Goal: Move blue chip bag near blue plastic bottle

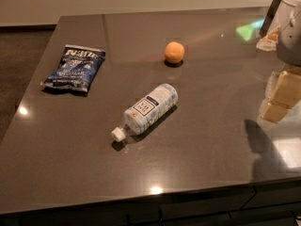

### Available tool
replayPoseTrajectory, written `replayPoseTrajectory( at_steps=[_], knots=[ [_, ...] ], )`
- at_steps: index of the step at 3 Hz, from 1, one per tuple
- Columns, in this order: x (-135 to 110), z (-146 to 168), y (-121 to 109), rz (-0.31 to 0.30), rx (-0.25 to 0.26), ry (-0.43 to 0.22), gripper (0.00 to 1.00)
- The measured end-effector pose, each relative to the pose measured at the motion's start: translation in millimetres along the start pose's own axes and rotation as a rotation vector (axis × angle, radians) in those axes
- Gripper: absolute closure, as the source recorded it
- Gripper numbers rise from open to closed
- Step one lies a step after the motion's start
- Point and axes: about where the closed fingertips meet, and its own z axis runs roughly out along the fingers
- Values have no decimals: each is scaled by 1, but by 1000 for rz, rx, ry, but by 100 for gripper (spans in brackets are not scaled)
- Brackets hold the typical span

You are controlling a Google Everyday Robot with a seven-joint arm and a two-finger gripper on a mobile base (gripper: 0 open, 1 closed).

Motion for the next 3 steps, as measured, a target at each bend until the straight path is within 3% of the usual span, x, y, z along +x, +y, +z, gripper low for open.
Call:
replayPoseTrajectory(
  at_steps=[1, 2, 3],
  knots=[
    [0, 0, 0, 0, 0, 0, 0],
    [-11, -2, -8, -39, 7, -36, 0],
    [-48, -2, -25, -115, 38, -119, 0]
  ],
)
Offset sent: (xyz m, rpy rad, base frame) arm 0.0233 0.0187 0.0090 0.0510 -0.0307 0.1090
